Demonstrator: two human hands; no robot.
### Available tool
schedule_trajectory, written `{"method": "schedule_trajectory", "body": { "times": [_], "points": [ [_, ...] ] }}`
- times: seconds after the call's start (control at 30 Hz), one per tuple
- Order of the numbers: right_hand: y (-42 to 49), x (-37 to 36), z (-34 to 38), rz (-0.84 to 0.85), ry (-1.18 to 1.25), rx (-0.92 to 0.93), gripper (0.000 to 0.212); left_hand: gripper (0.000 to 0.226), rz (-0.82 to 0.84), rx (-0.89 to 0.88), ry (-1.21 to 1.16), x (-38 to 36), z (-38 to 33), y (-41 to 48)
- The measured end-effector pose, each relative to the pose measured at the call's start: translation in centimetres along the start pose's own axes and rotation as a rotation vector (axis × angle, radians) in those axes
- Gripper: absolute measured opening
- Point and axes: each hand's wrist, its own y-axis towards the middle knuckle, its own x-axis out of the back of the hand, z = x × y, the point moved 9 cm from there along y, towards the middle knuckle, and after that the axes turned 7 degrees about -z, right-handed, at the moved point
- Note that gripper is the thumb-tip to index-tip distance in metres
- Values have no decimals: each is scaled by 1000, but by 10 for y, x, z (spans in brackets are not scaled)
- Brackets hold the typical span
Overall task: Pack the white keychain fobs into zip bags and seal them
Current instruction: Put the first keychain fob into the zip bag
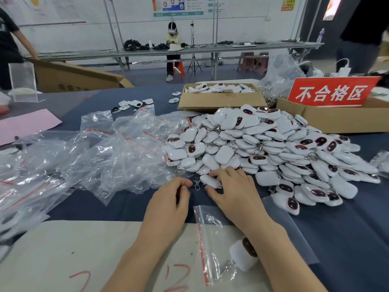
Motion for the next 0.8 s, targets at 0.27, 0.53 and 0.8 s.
{"method": "schedule_trajectory", "body": {
  "times": [0.27,0.53,0.8],
  "points": [
    [1,5,12,115,618,-4,23,13,-8,-50,-124,2,-8,-2],
    [2,5,28,197,1082,-12,29,13,-33,-63,-345,11,-16,-2],
    [1,2,26,187,1089,-61,24,13,-33,-27,-373,10,-15,-1]
  ]
}}
